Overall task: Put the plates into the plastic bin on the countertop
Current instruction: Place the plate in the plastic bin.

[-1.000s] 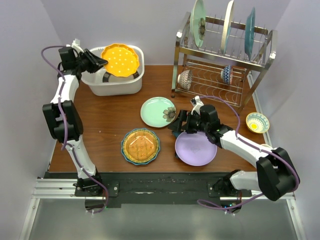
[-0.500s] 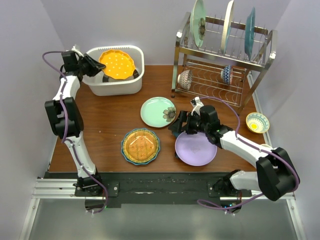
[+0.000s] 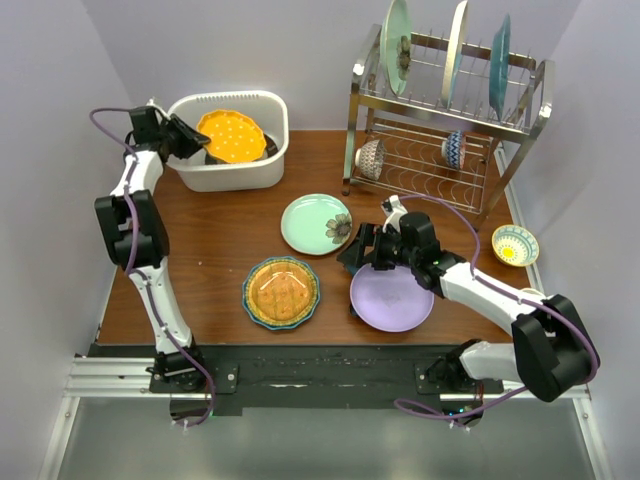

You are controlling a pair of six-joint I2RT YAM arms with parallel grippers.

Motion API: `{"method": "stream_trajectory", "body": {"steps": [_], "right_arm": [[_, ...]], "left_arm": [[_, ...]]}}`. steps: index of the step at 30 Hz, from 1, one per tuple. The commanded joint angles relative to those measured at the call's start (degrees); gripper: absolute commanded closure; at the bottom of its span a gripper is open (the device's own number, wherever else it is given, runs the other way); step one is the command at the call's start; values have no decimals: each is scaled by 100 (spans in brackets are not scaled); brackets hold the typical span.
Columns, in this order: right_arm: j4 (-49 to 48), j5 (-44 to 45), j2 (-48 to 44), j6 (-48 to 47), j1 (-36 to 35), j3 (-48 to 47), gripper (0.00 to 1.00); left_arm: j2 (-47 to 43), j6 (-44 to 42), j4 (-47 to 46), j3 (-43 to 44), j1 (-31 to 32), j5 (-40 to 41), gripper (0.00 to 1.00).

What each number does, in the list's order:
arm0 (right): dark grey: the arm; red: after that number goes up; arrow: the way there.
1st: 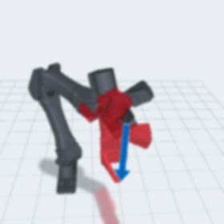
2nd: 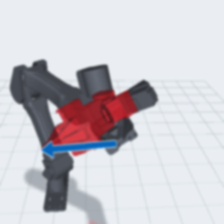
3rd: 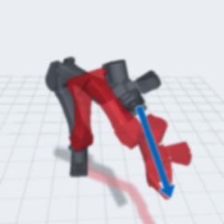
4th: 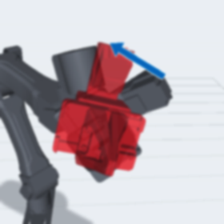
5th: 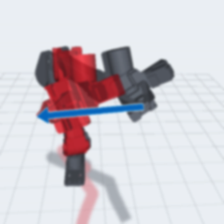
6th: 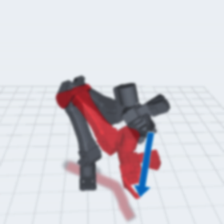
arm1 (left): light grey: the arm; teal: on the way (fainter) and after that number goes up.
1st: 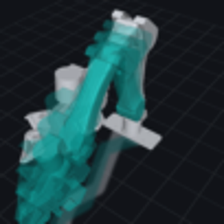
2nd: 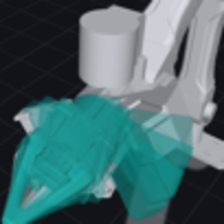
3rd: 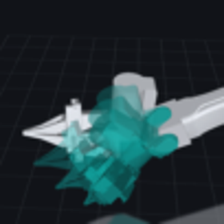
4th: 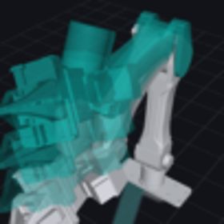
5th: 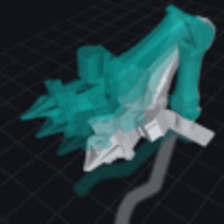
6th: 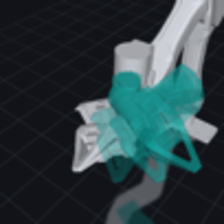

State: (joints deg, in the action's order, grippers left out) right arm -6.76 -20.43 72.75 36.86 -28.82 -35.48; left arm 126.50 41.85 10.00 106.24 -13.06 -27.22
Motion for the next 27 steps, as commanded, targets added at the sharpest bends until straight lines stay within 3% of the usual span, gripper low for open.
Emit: {"method": "stream_trajectory", "body": {"steps": [1, 15, 27], "right_arm": [[0, -5, 11, -92, -27, 59, 1], [52, -23, 99, -83, -18, 121, 1], [158, 30, 72, -118, -19, 94, 1]], "left_arm": [[-46, -106, -385, 661, -21, -64, 100], [559, -555, 353, 1338, 40, -169, 98], [947, -739, 617, 1681, 75, -336, 85]]}}
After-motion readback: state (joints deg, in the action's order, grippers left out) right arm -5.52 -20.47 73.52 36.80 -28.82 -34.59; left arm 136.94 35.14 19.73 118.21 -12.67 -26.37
